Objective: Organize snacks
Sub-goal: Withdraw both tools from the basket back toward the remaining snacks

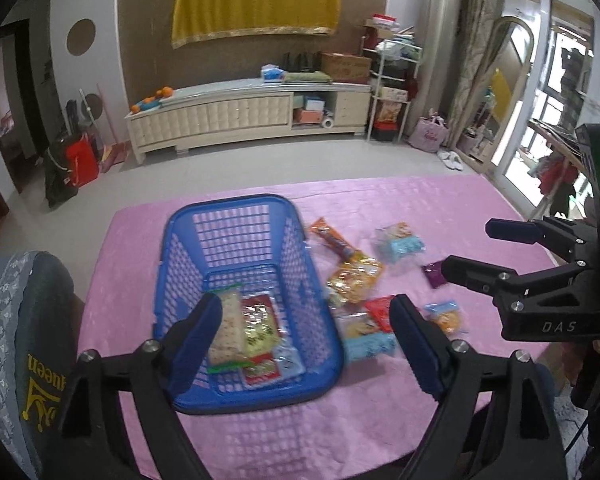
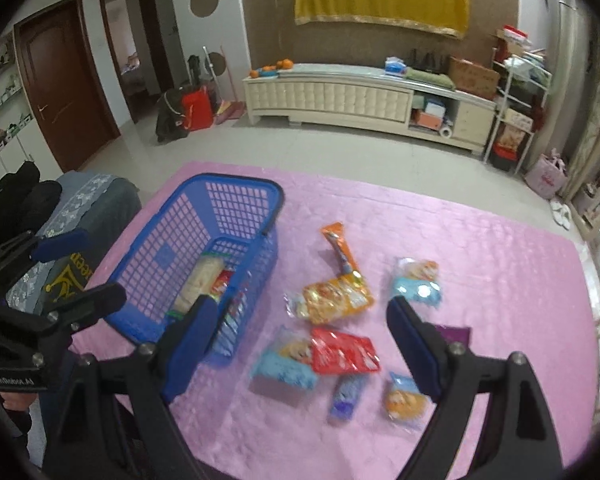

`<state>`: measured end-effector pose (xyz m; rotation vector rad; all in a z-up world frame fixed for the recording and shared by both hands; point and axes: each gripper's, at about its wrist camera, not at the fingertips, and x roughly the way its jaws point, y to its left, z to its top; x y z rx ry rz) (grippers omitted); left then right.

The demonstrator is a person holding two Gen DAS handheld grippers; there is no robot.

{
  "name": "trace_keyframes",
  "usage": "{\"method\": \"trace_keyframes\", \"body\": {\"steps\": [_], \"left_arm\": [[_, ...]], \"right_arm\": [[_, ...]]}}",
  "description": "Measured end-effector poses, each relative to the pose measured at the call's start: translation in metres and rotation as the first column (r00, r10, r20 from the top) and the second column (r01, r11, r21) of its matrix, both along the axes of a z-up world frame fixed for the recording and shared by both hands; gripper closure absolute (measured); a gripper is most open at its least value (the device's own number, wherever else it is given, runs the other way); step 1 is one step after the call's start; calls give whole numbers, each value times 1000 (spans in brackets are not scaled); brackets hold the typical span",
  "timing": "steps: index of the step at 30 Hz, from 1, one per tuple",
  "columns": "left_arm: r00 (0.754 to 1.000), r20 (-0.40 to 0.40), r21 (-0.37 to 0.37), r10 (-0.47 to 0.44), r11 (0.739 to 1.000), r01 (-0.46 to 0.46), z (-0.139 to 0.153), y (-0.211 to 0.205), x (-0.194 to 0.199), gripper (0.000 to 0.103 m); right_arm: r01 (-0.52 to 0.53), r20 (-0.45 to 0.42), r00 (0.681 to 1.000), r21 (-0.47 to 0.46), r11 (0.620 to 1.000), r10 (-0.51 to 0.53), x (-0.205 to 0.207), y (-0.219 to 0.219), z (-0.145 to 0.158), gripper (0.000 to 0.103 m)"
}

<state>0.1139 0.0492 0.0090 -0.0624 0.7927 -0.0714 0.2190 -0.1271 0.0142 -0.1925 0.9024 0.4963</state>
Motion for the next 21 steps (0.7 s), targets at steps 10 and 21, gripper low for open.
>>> {"method": "trace_keyframes", "body": {"steps": [10,21], "left_arm": [[996,-28,14,-84,996,85,-13,-58,-10,19],[988,-132,1,-74,997,75,-70,-103,-4,19]], "right_arm": [[50,-10,999,-3,999,-50,-25,-60,-11,14],[144,-53,988,-72,987,-148,-31,-106,-74,14]]}}
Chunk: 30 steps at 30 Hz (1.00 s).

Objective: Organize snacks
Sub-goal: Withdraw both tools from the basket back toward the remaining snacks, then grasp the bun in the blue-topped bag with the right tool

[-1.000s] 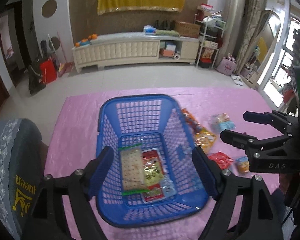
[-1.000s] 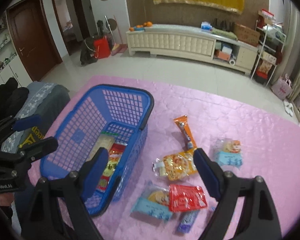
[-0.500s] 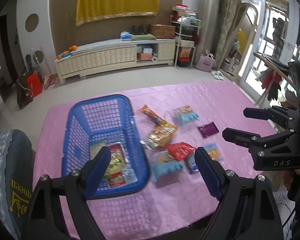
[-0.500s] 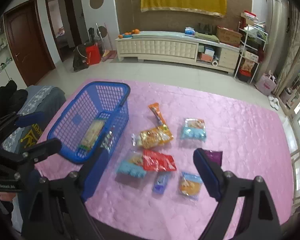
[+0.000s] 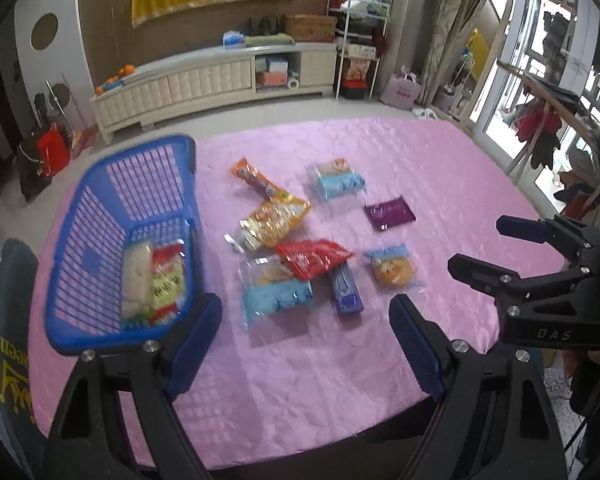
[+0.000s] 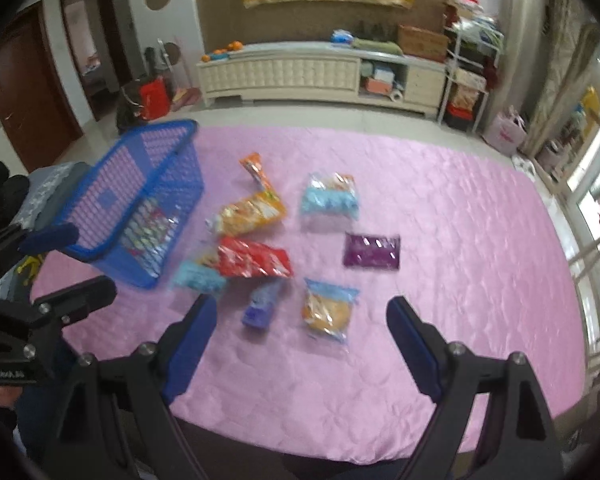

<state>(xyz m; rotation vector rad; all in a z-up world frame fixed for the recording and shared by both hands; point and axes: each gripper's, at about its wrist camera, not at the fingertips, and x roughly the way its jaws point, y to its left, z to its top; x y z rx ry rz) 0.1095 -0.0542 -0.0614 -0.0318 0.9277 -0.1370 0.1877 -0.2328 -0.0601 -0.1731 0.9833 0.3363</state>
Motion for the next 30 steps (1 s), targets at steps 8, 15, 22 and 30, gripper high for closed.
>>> {"method": "trace_keyframes", "body": {"steps": [8,15,22,30], "left_arm": [[997,-75,4,33,999,-33,-42,-16,15,19],[991,-117,9,68,998,-67,-68,-15,35,19],[987,-141,21,81,997,-78,-86,-9,51,19],[980,-172,8,101,995,-101,-96,0,57,19]], "right_arm": [[101,-127,987,19,995,-98,15,-28,-62,14],[152,-240,962,62,987,-133,43,-30,-104,14],[135,-290,950,39,990,-118,73,-14,-131,14],[49,-213,975,-84,995,-66,86,15,-137,44]]}}
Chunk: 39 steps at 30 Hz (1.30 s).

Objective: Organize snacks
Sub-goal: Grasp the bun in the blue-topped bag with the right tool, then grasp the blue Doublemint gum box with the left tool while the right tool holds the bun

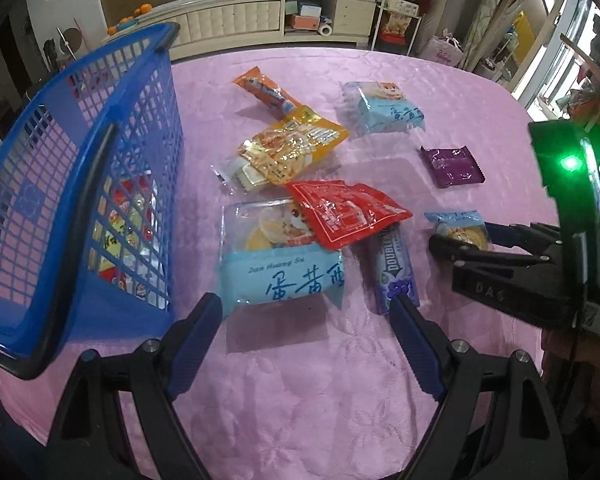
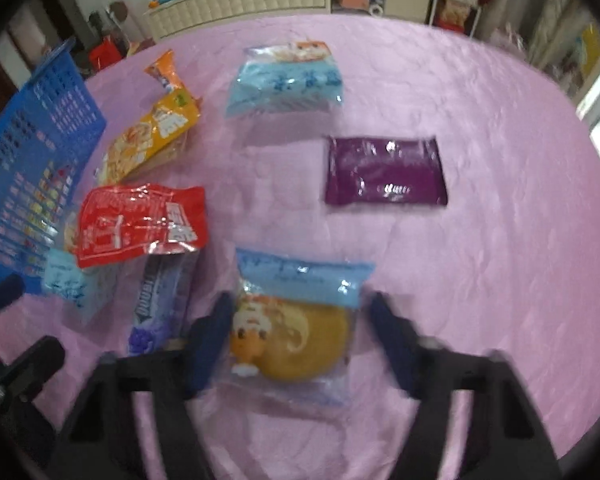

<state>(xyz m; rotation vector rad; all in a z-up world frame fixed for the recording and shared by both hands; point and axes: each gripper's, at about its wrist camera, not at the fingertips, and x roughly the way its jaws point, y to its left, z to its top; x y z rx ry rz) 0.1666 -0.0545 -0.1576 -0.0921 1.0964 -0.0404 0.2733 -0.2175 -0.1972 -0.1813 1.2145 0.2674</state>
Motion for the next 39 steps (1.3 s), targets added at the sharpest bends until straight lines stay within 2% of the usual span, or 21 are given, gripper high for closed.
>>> {"method": "trace_keyframes", "body": {"steps": [6,12,15,19,26,29,33,39], "left_arm": [[1000,14,-16,-12,1000,12,13,-2,-6,19],[998,19,-21,-56,998,56,22,-18,-5,19],[997,12,-42,-75,996,75,22,-29,0,19],[995,-1,-30,-103,994,103,17,-48,9,19],[994,-56,22,-99,995,100,-6,-66,35,23],[994,-75,68,-79,994,84,-15,-68,45,23],[993,-83,142,-86,985,98,-22,-73,58,24],[990,-109,197,-90,974,110,-27,-85,69,25]], "right_arm": [[13,-28,1000,89,996,-11,-10,-14,5,45],[38,-11,999,126,991,-37,-33,-38,21,45],[38,2,999,145,989,-39,-43,-47,29,45],[50,19,998,163,985,-54,-47,-64,37,45],[64,23,997,164,984,-68,-33,-71,28,45],[51,18,998,162,985,-55,-31,-72,22,45],[45,2,999,175,983,-46,-27,-72,13,45],[43,-4,999,194,980,-43,-18,-74,9,45]]}}
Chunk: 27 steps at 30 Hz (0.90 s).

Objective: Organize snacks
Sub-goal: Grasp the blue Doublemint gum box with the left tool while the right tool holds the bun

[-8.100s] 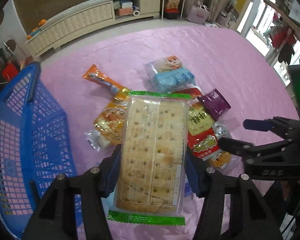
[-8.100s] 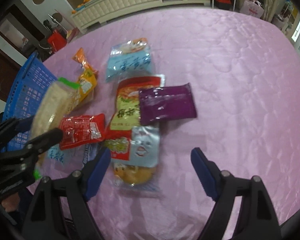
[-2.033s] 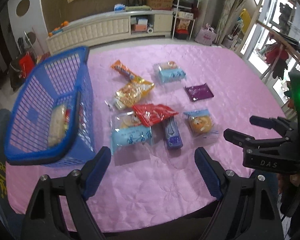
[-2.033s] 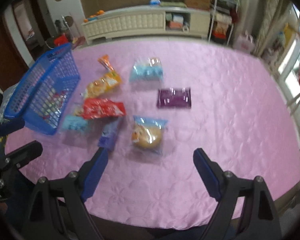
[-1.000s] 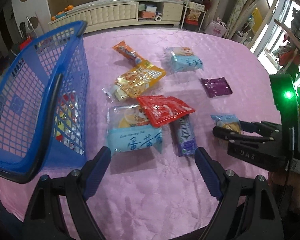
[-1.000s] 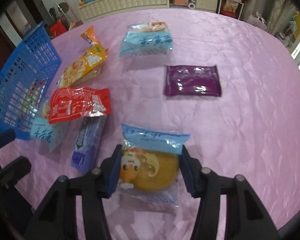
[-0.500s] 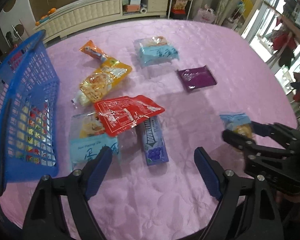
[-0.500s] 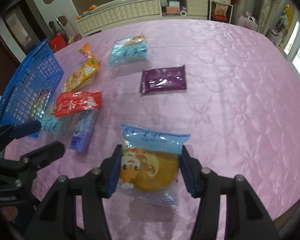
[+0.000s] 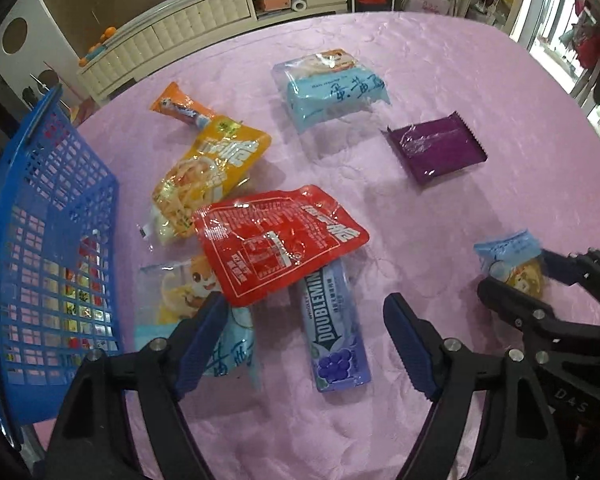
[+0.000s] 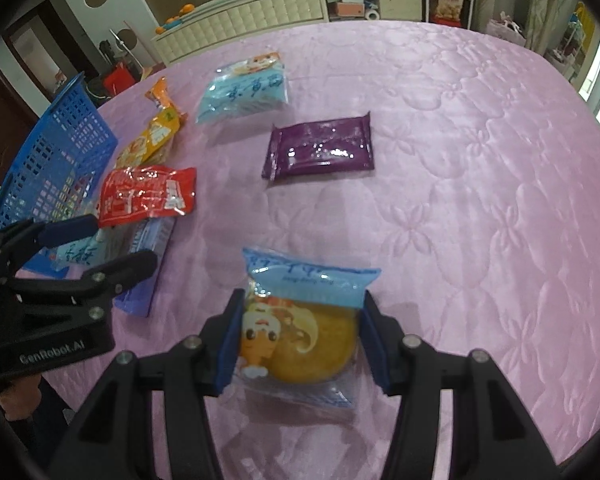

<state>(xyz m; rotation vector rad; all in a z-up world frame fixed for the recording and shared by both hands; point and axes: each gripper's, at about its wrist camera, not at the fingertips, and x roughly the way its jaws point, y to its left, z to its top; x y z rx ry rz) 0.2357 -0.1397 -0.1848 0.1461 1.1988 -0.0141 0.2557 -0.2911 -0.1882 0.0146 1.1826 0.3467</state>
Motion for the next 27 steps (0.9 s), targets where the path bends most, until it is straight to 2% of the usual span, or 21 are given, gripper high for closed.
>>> {"method": "trace_keyframes", "body": {"steps": [5,7,9,11,14,20,24,27], "left_arm": [[1000,8,42,17,999,-17,-2,-8,-3,27],[1000,5,33,21,999,-21,-2,-8,-4,28],[999,4,-21,38,999,-38,2,-4,-3,31],[999,0,-120,47,992,-46,9,4,-6,43],[999,8,-202,50,978,-47,12,13,-9,44],[999,-41,-184,5,983,-12,-2,4,-14,44],[997,-72,-134,37,990,-46,-19,4,-11,44],[996,-67,-128,54,990,-62,-23,6,-6,47]], "right_arm": [[-15,25,1000,1,1000,15,-1,0,6,45],[-22,25,999,6,1000,22,-4,0,6,45],[-27,19,999,13,1000,27,-6,0,5,45],[-26,12,1000,24,999,26,-7,-1,3,45],[-17,7,1000,40,999,17,-8,-2,-1,45],[-17,13,1000,55,998,16,-9,-4,-1,45],[-22,19,1000,55,998,21,-8,-4,-1,45],[-26,23,999,54,998,25,-8,-3,-1,45]]}}
